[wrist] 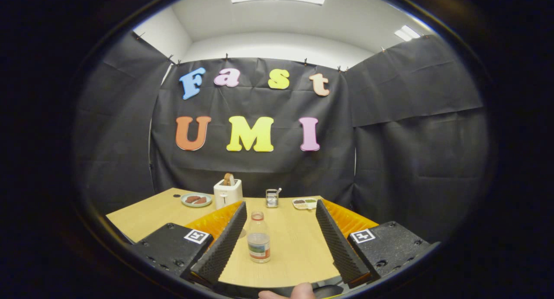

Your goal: Take the bottle from table, then pour the juice into the cup, finally place the bottle on the coaster

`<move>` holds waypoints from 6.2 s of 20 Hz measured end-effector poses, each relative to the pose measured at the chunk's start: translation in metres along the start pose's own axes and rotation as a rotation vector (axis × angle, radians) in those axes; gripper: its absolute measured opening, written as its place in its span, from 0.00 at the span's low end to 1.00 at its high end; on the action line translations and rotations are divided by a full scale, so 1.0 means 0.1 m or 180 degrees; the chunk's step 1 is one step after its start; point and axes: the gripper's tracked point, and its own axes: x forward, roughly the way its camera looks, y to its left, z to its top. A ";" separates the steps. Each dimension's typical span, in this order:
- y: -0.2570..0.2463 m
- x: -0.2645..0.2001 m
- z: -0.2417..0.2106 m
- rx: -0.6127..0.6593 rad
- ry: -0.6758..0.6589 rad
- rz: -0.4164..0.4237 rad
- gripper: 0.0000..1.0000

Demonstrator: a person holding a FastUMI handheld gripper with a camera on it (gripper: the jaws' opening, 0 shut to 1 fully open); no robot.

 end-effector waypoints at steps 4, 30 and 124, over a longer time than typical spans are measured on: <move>-0.05 -0.05 -0.01 -0.0031 -0.0054 -0.0026 1.00; 0.50 0.45 -1.73 -0.0063 0.0813 0.0710 1.00; 1.40 1.66 -1.44 -0.5397 -0.0017 0.0238 0.76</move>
